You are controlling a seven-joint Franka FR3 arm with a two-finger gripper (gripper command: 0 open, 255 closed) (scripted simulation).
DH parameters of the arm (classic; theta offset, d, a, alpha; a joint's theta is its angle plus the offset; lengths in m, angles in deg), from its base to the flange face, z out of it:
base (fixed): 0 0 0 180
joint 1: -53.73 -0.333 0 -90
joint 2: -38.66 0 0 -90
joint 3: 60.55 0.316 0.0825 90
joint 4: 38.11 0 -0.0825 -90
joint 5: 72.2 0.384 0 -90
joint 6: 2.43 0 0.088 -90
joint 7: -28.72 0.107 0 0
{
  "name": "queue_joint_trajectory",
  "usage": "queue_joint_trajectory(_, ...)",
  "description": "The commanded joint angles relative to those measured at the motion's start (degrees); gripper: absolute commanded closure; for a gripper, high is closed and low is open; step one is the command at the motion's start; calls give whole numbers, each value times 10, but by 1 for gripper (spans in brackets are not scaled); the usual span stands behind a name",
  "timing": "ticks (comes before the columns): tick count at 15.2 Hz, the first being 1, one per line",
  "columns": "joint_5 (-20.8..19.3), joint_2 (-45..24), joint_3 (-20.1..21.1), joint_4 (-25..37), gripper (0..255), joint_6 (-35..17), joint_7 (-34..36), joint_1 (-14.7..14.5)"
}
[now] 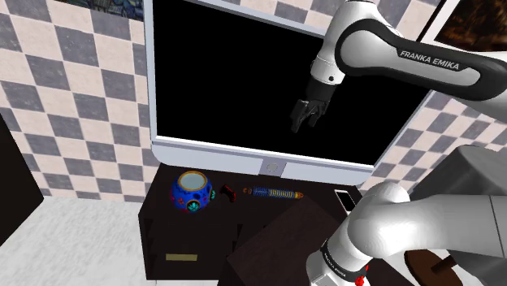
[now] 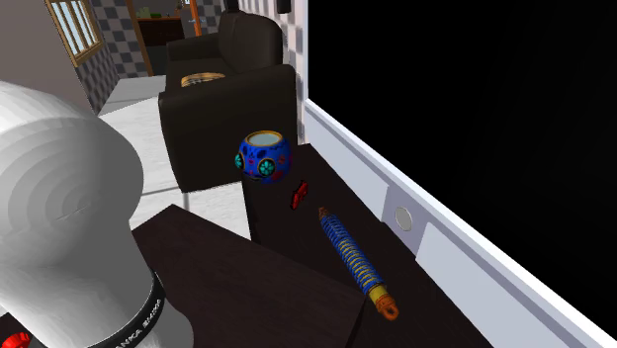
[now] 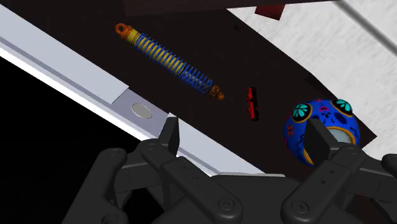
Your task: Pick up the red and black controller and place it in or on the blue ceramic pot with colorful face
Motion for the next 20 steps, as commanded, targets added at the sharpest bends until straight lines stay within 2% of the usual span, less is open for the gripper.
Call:
queue_joint_trajectory(1,0,0,0,0,0,0,0,0)
queue_joint_trajectory(10,4,-95,8,-101,0,-192,22,-8)
queue_joint_trajectory(20,3,-293,19,-133,0,-419,47,-15)
